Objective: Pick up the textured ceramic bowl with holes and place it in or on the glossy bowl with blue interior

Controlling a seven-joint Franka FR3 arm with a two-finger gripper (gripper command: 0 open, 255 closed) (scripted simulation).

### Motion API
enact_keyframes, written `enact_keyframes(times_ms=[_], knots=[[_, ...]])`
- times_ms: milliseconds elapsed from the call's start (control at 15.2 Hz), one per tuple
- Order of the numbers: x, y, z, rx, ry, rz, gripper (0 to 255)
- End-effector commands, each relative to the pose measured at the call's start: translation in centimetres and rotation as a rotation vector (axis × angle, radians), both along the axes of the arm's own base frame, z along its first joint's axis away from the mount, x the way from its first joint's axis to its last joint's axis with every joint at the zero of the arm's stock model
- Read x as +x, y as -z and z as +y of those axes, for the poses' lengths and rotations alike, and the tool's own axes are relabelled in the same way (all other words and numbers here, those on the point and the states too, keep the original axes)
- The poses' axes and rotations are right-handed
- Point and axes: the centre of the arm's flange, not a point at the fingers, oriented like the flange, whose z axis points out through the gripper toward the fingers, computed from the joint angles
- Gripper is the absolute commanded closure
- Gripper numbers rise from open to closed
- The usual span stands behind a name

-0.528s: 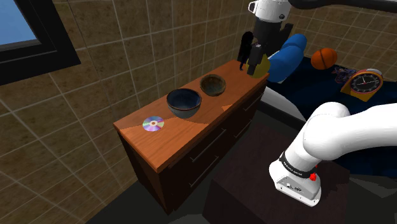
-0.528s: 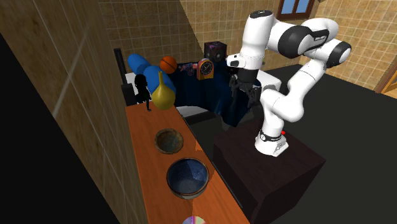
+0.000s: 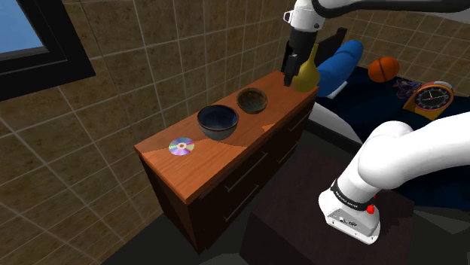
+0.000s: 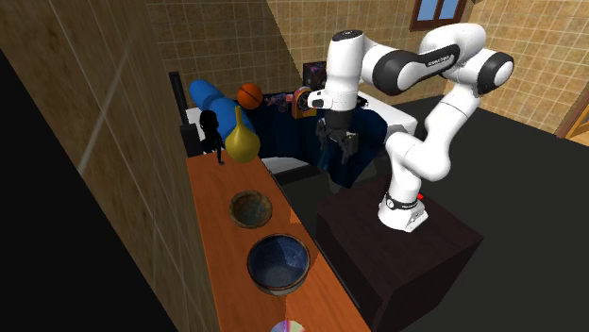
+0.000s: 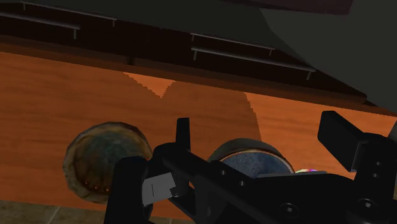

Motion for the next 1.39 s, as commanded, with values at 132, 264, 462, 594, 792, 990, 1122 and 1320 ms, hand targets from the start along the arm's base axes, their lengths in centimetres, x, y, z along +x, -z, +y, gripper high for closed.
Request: enact_keyframes(times_ms=[132,264,462,594,792,990,1122,1320], knots=[[3.6,2.4,-4.0,0.025,-0.017,0.012,0],[5.4,3.7,-5.8,0.039,-0.026,0.019,0],[8.1,5.6,-8.4,0.058,-0.038,0.028,0],[9.9,6.9,-10.2,0.071,-0.047,0.035,0],[12.6,9.0,-12.7,0.091,-0.059,0.044,0],[15.4,11.1,-15.2,0.11,-0.072,0.053,0],[17.2,12.6,-16.8,0.123,-0.08,0.06,0],[19.9,14.8,-19.1,0.143,-0.092,0.069,0]])
